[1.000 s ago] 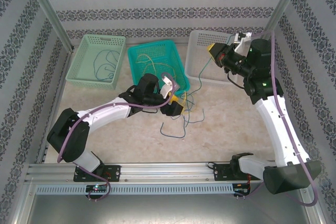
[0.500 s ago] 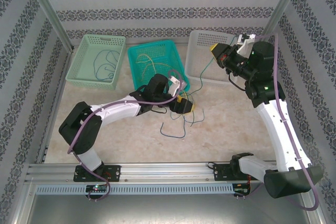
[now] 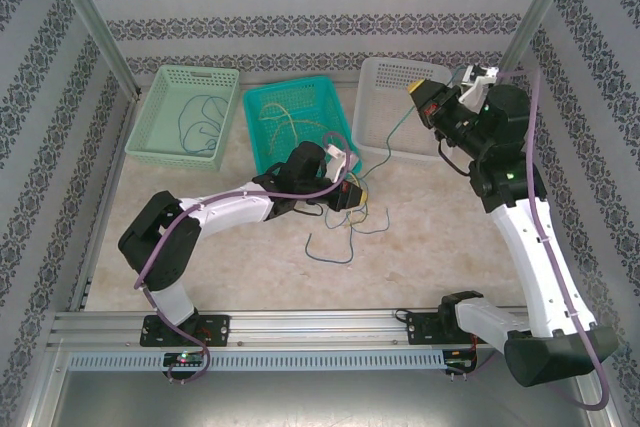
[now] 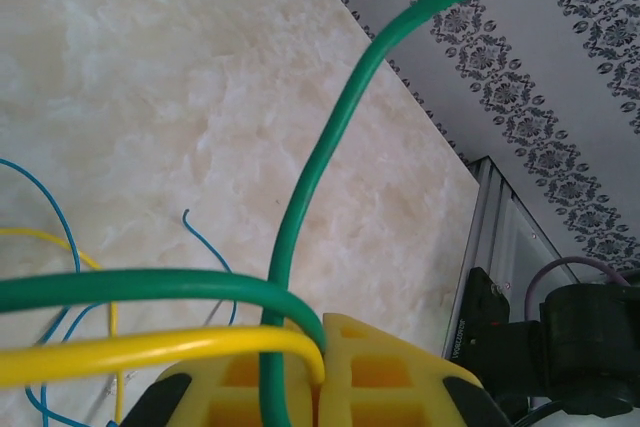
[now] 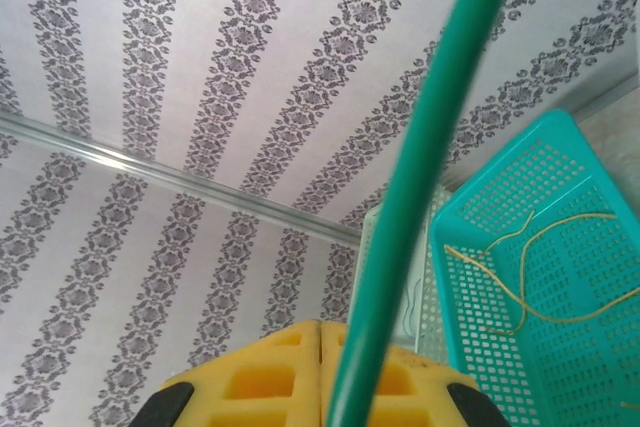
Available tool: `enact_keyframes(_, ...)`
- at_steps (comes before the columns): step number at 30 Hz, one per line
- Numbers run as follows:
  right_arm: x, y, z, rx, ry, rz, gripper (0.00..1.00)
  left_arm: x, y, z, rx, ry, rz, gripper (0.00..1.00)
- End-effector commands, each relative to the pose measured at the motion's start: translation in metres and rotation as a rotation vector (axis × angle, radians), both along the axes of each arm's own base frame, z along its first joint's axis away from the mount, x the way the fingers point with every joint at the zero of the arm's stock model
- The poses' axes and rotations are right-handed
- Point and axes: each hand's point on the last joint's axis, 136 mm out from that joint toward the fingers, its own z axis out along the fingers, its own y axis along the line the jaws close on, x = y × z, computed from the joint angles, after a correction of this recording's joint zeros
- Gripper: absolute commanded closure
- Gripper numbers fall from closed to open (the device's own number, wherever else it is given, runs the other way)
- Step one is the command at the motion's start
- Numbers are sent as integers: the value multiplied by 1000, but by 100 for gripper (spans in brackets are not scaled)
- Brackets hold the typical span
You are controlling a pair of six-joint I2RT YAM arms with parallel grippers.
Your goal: Untangle the cables
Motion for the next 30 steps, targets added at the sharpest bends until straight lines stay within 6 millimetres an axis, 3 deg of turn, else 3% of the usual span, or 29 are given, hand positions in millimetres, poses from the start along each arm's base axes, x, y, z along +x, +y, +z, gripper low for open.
enact_keyframes(1, -11, -15, 32, -169, -102, -73, 100, -5, 5, 4, 19, -43, 1, 98)
enact_keyframes(5, -11, -45, 48, -450, -128, -189, 100, -8, 14, -3, 49, -54, 9, 100)
enact_keyframes(12, 2, -77, 40, -782, -109, -302, 100, -10, 20, 0, 39, -77, 12, 100)
enact_keyframes(19, 21, -65, 31, -756, -141, -266, 100, -12, 20, -5, 44, -77, 1, 100)
enact_keyframes(26, 66, -78, 10, -709, -162, -378, 100, -14, 18, -2, 39, -85, -22, 100)
enact_keyframes(30, 99, -79, -15, -697, -146, -391, 100, -15, 17, -1, 37, -92, -36, 100)
